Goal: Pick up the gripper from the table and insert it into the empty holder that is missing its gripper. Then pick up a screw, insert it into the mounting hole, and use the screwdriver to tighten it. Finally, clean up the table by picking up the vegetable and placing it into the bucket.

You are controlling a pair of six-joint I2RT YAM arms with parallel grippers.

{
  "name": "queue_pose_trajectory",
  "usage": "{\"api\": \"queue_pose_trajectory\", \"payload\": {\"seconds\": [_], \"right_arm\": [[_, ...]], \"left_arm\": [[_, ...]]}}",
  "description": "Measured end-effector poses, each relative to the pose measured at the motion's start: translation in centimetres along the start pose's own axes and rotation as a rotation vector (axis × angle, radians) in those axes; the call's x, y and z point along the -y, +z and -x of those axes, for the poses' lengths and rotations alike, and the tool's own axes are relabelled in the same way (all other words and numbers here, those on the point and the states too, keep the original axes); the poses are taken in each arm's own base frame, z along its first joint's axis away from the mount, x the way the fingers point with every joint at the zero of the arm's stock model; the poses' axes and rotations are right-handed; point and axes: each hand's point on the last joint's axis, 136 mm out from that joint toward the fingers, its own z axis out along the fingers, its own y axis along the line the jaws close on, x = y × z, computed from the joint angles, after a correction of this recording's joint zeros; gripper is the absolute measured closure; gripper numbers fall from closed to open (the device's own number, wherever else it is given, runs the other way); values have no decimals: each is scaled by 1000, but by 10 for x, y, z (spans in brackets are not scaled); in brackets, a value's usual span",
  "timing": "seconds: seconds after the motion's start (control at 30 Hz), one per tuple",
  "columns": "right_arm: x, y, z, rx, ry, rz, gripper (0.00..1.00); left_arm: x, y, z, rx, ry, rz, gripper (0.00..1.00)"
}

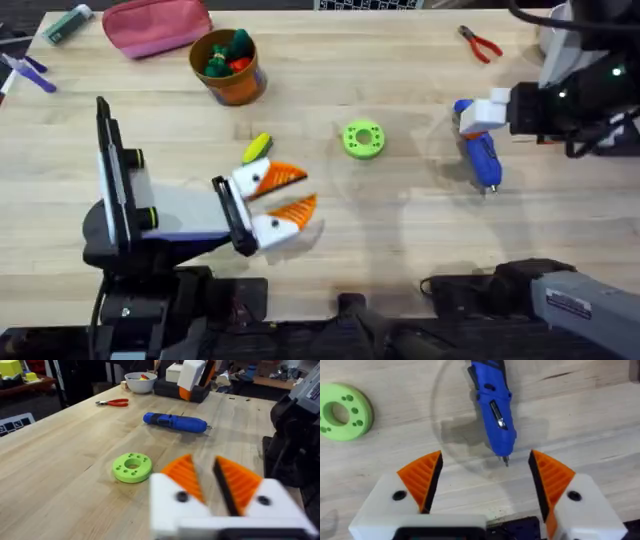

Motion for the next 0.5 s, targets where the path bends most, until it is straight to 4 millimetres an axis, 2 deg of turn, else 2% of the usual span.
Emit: {"api": "queue_pose_trajectory", "payload": {"seconds": [0.07,0.1,0.37,0.5], "right_arm": [[-1,3,3,2,0,0,7],[-2,4,4,2,0,1,7],[-7,23,17,-13,-17,-5,8],[0,34,24,-26,-34,-15,8]], "left_arm": [[0,0,0,0,4,0,940],[0,0,0,0,5,0,980],[0,0,0,0,5,0,982],[0,0,0,0,6,0,983]]}}
